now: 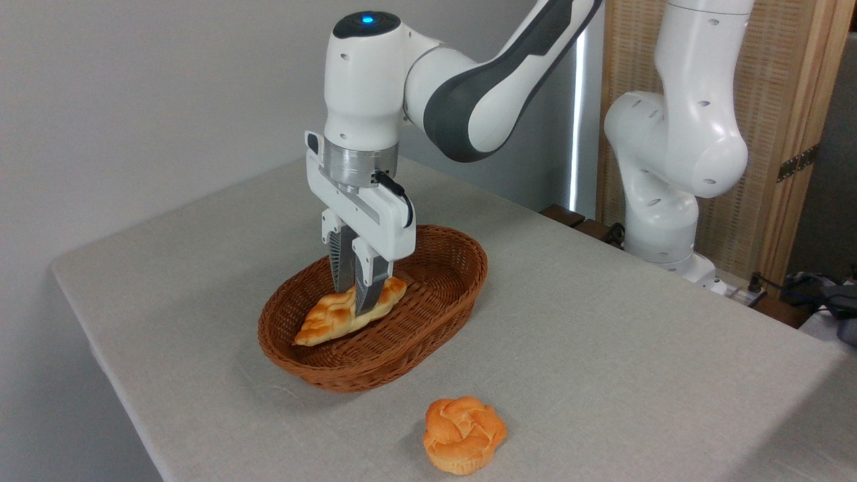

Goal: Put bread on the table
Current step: 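Close the gripper on the braided bread roll, then lift the braided roll out of the basket and carry it past the rim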

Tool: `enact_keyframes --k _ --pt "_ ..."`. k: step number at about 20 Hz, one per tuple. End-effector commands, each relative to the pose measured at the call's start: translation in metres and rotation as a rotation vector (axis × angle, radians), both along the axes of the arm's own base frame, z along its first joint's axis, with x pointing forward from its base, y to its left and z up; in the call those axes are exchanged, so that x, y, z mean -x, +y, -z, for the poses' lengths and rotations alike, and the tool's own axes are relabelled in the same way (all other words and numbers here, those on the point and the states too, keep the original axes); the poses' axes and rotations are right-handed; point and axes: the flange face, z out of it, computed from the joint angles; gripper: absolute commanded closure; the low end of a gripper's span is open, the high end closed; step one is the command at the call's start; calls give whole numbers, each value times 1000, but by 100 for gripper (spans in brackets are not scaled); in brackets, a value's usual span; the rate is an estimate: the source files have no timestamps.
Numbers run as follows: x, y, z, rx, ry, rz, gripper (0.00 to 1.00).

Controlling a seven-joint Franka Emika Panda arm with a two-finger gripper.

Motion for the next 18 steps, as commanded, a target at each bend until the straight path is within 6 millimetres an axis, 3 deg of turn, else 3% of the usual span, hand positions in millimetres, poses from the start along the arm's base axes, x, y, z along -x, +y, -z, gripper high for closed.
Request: enact_keyframes --k 1,8,12,14,18 --pt "-8 12 -18 24 -28 -12 58" --pt "-18 25 -49 36 -14 -29 58" --pt "-24 57 -90 35 49 16 58" --pt "-23 85 -115 27 96 70 58" --pt "-12 120 -135 -128 127 274 51"
